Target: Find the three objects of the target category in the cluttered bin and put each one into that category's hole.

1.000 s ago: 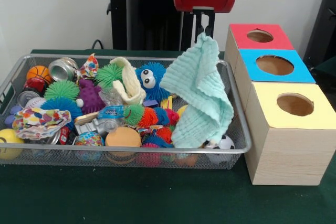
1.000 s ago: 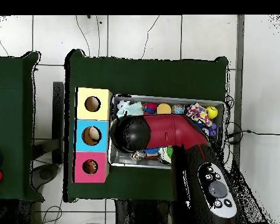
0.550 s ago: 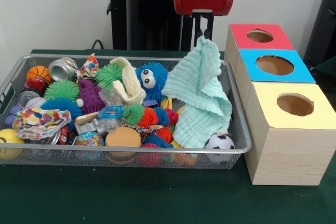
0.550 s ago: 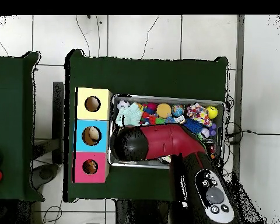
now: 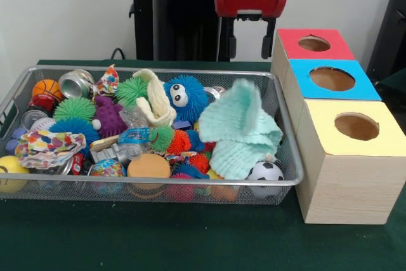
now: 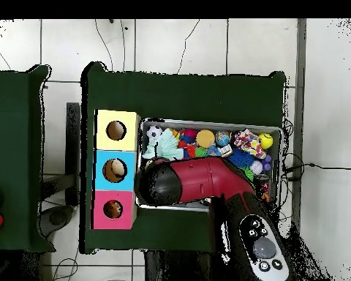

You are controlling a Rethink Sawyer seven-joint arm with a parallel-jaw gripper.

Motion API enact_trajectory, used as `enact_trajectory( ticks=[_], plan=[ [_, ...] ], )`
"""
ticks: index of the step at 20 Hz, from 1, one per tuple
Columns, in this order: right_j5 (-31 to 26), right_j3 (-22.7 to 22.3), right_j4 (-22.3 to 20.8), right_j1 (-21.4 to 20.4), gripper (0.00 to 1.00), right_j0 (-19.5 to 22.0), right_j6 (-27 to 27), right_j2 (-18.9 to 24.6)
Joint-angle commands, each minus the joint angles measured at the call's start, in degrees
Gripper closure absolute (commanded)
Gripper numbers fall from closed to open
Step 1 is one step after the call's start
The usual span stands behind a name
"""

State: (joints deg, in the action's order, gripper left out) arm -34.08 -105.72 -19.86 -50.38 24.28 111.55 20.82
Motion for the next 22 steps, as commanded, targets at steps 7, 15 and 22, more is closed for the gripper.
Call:
enact_trajectory(
  ticks=[7,15,22],
  plan=[
    [0.09,-1.94,-1.74,0.4,0.0,-0.24,-2.08,2.59],
    [-1.82,-1.43,-0.98,0.11,0.0,0.79,-4.05,3.72],
    [-7.28,0.46,0.07,-1.63,0.0,7.81,-11.83,7.25]
  ],
)
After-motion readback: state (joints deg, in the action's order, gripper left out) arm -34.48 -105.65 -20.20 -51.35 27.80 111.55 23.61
